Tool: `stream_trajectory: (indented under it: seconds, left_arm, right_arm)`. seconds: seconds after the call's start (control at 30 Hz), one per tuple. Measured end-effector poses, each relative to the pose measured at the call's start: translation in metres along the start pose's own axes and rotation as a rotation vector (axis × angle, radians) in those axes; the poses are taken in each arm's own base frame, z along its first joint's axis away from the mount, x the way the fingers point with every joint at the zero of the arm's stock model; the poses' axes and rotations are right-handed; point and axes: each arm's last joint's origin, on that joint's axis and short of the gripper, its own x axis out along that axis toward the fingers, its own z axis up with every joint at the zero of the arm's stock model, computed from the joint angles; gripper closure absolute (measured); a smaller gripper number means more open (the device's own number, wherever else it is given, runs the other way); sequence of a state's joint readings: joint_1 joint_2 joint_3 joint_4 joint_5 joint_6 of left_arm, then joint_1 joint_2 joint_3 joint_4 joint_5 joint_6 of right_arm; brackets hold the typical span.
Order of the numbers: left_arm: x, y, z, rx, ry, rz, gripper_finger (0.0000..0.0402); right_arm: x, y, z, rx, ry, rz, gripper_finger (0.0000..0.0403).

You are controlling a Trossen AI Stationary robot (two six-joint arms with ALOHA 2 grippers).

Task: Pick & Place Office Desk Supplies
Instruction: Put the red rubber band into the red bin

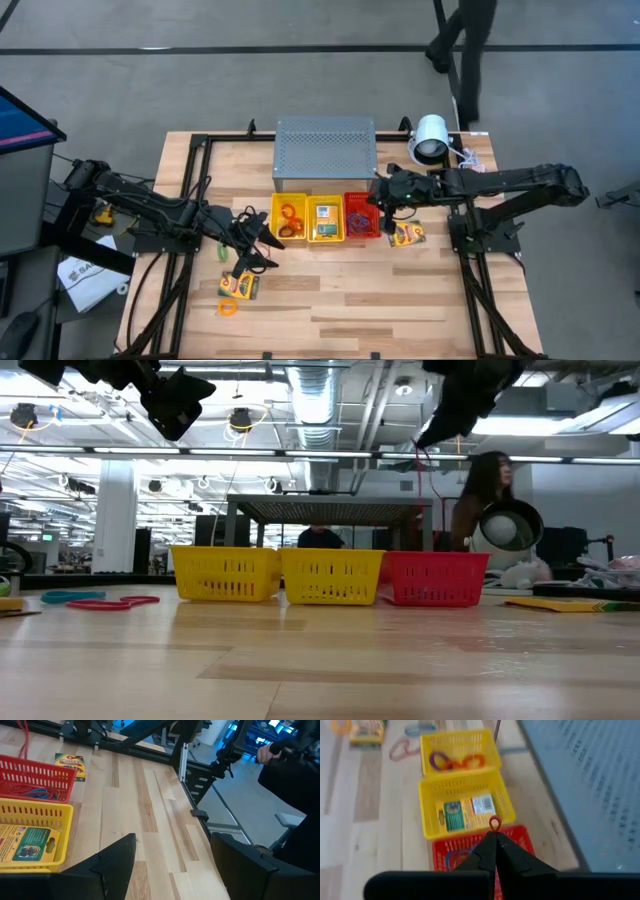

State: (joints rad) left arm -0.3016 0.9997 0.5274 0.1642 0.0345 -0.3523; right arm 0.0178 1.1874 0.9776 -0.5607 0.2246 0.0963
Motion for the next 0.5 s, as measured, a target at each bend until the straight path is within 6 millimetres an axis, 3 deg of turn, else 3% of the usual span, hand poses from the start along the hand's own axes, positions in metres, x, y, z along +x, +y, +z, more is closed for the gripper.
stream_trajectory:
  seconds: [0.5]
  left_arm:
    - [0.0,0.0,-0.001,0.0,0.01,0.003,0.0147]
  right_arm:
    - [0.091,-0.001,-0.028,-0.022,0.361,0.047,0.0403]
